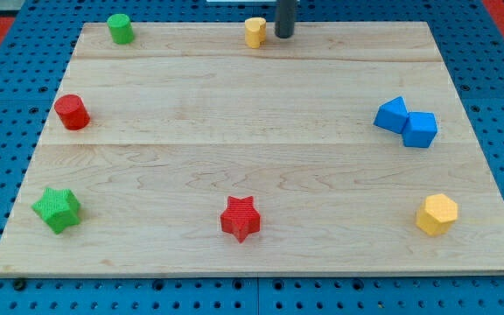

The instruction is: Push the yellow heart closer to the yellow hexagon

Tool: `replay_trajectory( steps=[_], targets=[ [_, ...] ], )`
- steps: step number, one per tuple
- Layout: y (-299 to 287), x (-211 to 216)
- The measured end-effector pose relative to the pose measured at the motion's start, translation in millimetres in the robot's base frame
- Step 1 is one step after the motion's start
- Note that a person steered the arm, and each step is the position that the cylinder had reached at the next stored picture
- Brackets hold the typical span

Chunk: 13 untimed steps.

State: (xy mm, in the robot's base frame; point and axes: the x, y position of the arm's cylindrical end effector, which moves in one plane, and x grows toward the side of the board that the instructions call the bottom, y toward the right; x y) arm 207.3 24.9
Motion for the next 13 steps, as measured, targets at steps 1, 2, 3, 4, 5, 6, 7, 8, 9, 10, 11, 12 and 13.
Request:
replay_trajectory(
  steps=[1, 2, 3, 4, 5, 6, 7, 8, 9, 10, 11, 12, 13],
  targets=[
    [-59.4, -12.2],
    [-66.8, -14.9],
    [-99.5, -8.7],
    [-156.8, -1.6],
    [-175.8, 2.8],
    [-183.9, 37.1],
    [-173.5, 47.2],
    [-159.2, 16.1],
    [-213.3, 10.4],
    [-221.8, 66.4],
    [-168.9, 105.1],
    [-190.3, 92.8],
    [-200.8, 45.5]
  ],
)
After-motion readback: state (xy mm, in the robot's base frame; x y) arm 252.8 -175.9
